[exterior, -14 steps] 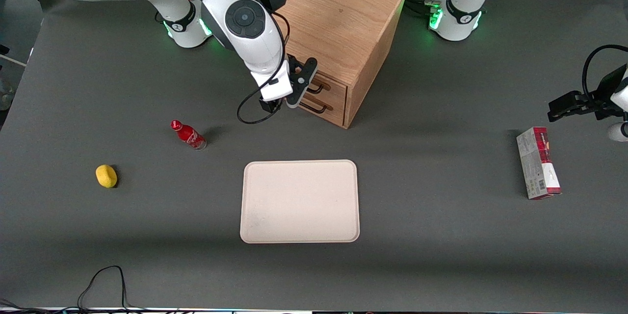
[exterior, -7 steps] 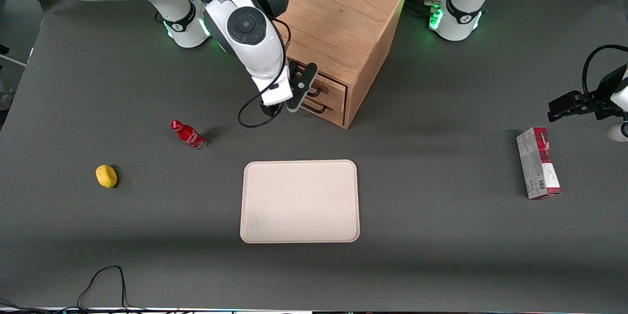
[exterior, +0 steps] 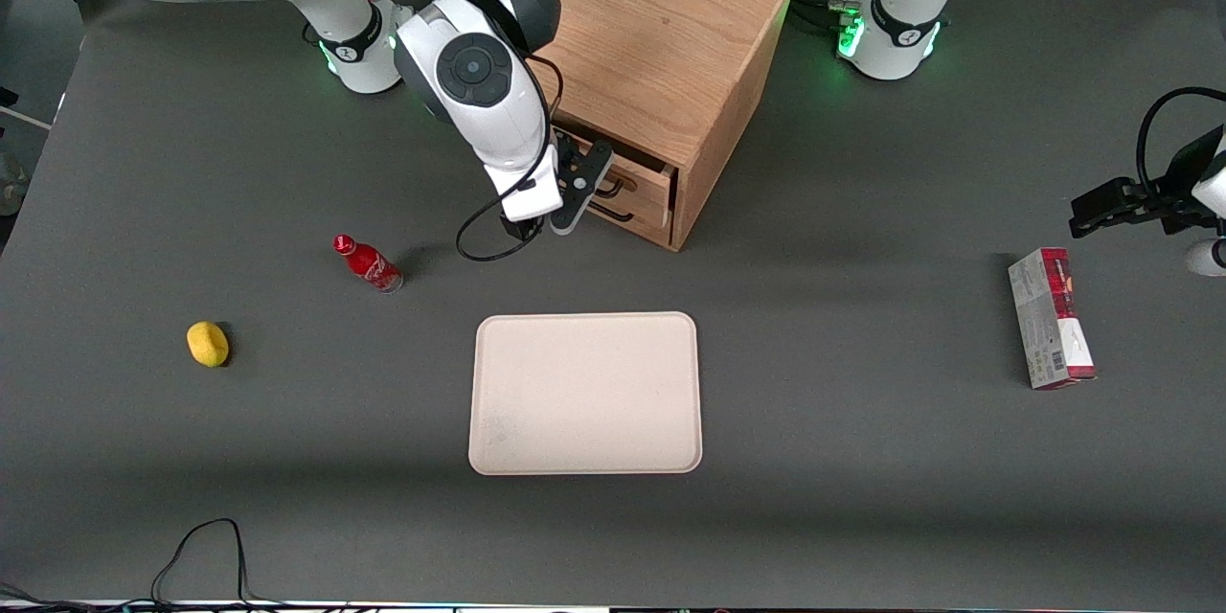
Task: Open upper drawer
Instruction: 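Pull the upper drawer outward by its handle with the right gripper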
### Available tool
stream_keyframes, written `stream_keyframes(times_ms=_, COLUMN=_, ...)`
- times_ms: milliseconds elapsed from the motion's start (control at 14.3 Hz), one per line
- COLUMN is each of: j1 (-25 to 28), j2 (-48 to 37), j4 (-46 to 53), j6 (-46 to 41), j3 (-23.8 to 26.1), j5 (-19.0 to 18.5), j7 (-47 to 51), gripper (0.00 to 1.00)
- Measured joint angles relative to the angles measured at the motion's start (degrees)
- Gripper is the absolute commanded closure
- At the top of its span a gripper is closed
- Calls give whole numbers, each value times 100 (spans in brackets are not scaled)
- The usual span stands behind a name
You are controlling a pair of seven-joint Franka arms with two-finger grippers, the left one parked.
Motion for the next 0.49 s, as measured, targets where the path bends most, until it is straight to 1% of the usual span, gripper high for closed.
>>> stream_keyframes(times_ms=488, j1=-455, j2=190, j4=360, j6=-3, j3=-5, j5=0, j7=-266, gripper=0)
